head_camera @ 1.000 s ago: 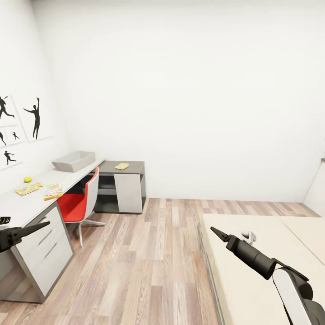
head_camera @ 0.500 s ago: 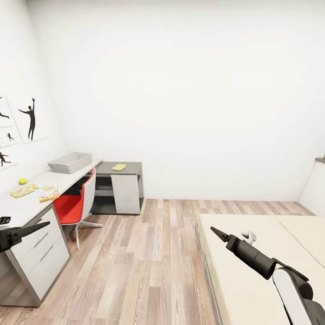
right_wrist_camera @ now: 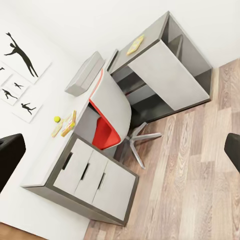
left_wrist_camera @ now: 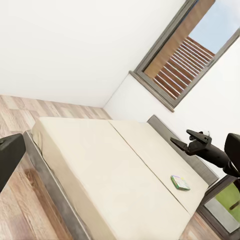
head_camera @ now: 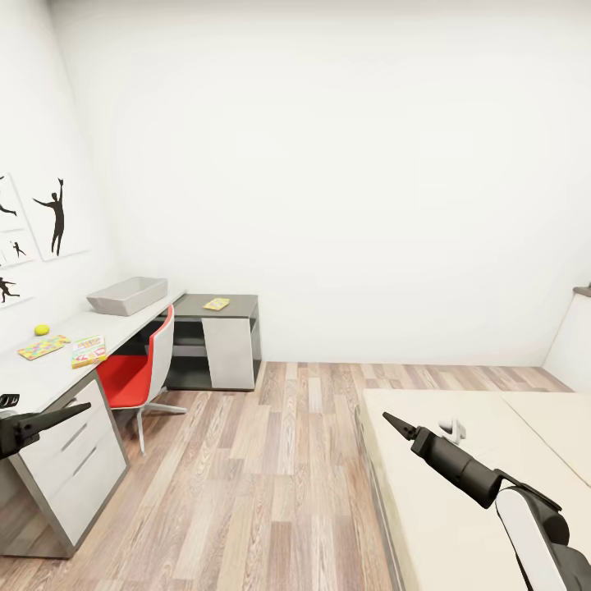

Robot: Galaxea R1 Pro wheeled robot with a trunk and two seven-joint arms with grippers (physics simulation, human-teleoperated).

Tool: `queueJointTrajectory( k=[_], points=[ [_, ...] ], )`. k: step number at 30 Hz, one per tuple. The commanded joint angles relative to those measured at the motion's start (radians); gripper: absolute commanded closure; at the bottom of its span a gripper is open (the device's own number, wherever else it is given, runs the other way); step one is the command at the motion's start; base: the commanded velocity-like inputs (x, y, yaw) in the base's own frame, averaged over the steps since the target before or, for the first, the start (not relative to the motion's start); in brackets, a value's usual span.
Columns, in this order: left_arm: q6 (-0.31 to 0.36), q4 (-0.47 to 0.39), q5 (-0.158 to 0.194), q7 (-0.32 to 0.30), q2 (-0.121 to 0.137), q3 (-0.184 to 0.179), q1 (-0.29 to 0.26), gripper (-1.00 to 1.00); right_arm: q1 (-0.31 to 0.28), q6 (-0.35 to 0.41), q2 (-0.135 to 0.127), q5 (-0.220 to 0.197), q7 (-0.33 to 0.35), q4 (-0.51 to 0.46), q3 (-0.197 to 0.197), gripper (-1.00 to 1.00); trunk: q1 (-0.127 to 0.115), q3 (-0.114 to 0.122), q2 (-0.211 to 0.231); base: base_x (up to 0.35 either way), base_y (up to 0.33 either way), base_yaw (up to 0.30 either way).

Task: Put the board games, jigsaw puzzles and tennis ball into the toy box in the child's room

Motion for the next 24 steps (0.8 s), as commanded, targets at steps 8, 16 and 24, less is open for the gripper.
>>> queueJointTrajectory(
  k=[8, 16, 24],
  points=[
    [0.011, 0.000, -0.001, -0.004, 0.000, 0.000, 0.000, -1.00, 0.000, 0.008, 0.000, -0.004, 0.002, 0.000, -0.002, -1.00, 0.000, 0.001, -0.001, 0.000, 0.000, -0.054],
    [0.011, -0.001, -0.001, -0.004, 0.000, 0.000, 0.000, -1.00, 0.000, 0.008, 0.000, -0.004, 0.003, 0.000, -0.002, -1.00, 0.000, 0.001, -0.001, 0.000, 0.000, -0.016],
    [0.011, 0.000, -0.001, -0.004, 0.000, 0.000, 0.000, -1.00, 0.000, 0.008, 0.000, -0.004, 0.002, 0.000, -0.002, -1.00, 0.000, 0.001, -0.001, -0.001, 0.000, -0.001]
  ],
)
